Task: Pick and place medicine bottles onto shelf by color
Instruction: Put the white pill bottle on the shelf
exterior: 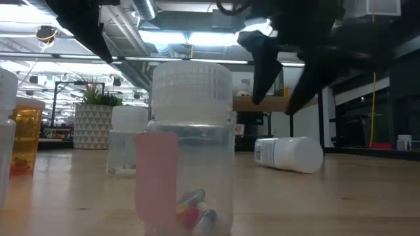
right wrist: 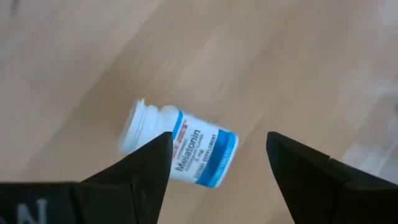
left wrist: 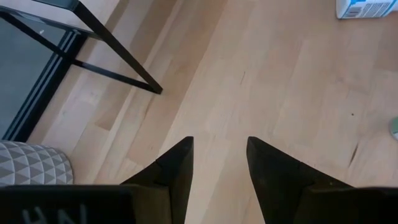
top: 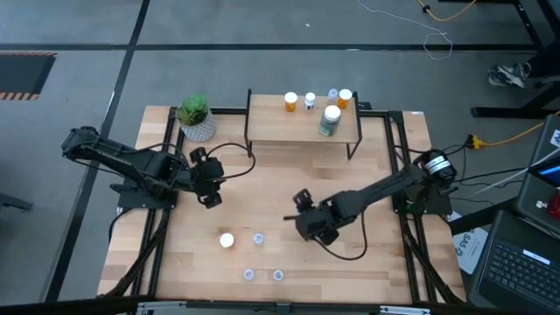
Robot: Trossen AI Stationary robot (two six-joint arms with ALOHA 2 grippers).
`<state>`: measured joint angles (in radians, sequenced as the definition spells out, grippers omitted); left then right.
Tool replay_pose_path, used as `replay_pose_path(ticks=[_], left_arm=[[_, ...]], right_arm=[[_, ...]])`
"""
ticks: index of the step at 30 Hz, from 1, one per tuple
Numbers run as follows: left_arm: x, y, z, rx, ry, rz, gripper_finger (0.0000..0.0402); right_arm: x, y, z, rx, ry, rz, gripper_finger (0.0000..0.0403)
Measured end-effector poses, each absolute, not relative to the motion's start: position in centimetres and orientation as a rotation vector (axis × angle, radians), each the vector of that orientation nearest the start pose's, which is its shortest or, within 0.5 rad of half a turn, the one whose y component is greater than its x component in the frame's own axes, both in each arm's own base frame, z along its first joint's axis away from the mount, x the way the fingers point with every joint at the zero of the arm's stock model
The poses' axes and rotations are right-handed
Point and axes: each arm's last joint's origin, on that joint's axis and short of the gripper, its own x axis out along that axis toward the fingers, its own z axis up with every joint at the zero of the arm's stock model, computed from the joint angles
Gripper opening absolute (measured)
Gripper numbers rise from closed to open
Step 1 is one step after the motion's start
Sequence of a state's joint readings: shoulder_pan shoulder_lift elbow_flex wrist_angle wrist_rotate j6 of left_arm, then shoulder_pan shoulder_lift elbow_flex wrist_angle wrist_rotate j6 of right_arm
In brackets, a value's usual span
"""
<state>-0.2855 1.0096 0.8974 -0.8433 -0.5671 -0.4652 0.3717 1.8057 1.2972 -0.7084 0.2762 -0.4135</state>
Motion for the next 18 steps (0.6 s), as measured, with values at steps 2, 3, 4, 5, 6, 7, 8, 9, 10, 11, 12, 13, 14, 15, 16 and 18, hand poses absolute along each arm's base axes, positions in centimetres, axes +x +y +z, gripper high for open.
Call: replay_pose_path(ticks=[2,3,4,5,6,7,8,9,10,11,12,13,14,15,16,18], left_arm=[[18.0,-3.7,28.4,-0.037,0.784,0.451,0.0144],[18.0,-3.7,28.4,-0.037,0.784,0.45,0.0144],[18.0,-3.7,28.4,-0.036,0.784,0.45,0.0144],[18.0,-3.7,28.4,-0.037,0.784,0.451,0.0144],[18.0,-3.7,28.4,-0.036,0.784,0.451,0.0144],[18.0,-3.7,28.4,-0.036,0.784,0.451,0.0144],[18.0,-3.7,28.4,-0.036,0.784,0.451,0.0144],[18.0,-3.7,28.4,-0.036,0.783,0.451,0.0144],[18.0,-3.7,28.4,-0.036,0.783,0.451,0.0144],[18.0,-3.7,28.4,-0.036,0.782,0.453,0.0144],[18.0,-3.6,28.4,-0.034,0.78,0.456,0.0144],[18.0,-3.6,28.4,-0.033,0.778,0.458,0.0144],[18.0,-3.6,28.4,-0.034,0.775,0.459,0.0144],[18.0,-3.6,28.4,-0.034,0.773,0.461,0.0144],[18.0,-3.6,28.4,-0.032,0.772,0.463,0.0144],[18.0,-3.6,28.4,-0.031,0.771,0.465,0.0144]], right_arm=[[33.7,12.3,20.6,-0.862,1.109,0.398,0.0261],[33.7,12.3,20.6,-0.908,1.108,0.435,0.0261],[33.5,12.3,20.5,-0.951,1.116,0.478,0.0261],[33.4,12.2,20.5,-0.989,1.12,0.517,0.0261],[33.4,12.1,20.4,-1.012,1.115,0.553,0.0261],[33.5,12.1,20.3,-1.032,1.108,0.587,0.0261],[33.5,12.1,20.1,-1.048,1.103,0.618,0.0261],[33.5,12.1,19.6,-1.065,1.11,0.646,0.0261],[33.5,12.0,19.1,-1.088,1.121,0.671,0.0261],[33.6,12.1,18.6,-1.111,1.128,0.695,0.0261],[33.7,12.1,18.1,-1.135,1.137,0.717,0.0261],[33.7,12.1,17.8,-1.159,1.145,0.725,0.0261],[33.8,12.0,17.5,-1.191,1.154,0.718,0.0261],[34.0,12.0,17.2,-1.227,1.16,0.704,0.0261],[34.2,12.0,17.0,-1.252,1.16,0.693,0.0261],[34.4,12.0,16.6,-1.26,1.166,0.682,0.0261]])
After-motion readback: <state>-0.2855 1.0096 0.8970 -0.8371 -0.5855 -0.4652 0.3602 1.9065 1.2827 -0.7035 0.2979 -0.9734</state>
